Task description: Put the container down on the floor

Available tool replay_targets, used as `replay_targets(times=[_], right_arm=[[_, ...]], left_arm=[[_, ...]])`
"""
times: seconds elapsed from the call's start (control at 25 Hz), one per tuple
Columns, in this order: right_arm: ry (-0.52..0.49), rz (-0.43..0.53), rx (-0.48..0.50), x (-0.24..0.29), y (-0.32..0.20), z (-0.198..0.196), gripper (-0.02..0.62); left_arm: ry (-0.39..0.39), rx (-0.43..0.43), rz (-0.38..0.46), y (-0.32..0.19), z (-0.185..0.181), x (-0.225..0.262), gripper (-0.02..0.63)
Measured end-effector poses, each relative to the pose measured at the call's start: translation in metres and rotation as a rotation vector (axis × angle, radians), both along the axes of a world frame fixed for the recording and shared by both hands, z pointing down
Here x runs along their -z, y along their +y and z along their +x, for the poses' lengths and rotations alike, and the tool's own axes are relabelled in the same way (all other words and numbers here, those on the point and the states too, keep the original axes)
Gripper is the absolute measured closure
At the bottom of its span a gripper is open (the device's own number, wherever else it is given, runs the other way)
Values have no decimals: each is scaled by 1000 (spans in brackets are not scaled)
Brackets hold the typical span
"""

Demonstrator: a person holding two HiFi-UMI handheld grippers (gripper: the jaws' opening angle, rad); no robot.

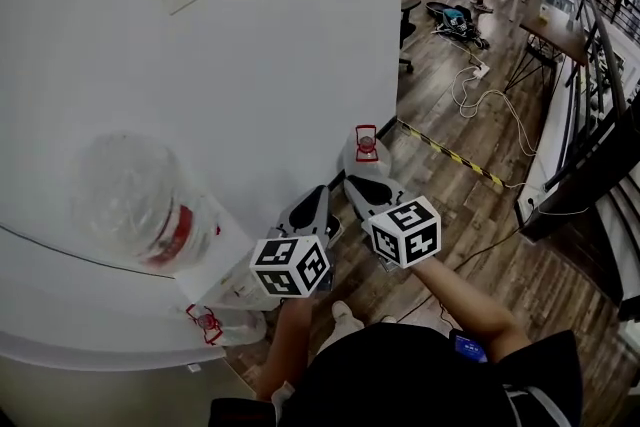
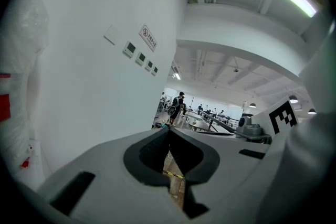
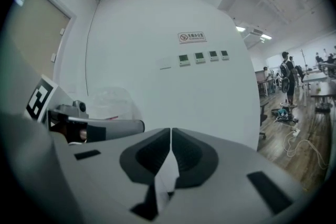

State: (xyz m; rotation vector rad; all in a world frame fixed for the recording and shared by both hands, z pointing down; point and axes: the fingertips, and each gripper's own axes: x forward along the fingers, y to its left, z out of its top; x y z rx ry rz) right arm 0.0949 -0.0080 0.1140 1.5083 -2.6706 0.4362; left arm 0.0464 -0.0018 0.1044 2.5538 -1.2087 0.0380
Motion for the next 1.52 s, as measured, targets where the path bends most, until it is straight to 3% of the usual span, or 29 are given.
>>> replay_targets(times=[0.44, 0.64, 1.52], right_arm=[[18, 50, -2, 5, 33, 19, 566], [-24, 68, 4, 10, 40, 22, 566], [-51, 37, 26, 4, 37, 10, 566]], left_arm=[[-1, 21, 0, 35, 13, -6, 592], [-4, 48, 21, 38, 12, -8, 592], [48, 70, 11, 42, -3, -2, 592]])
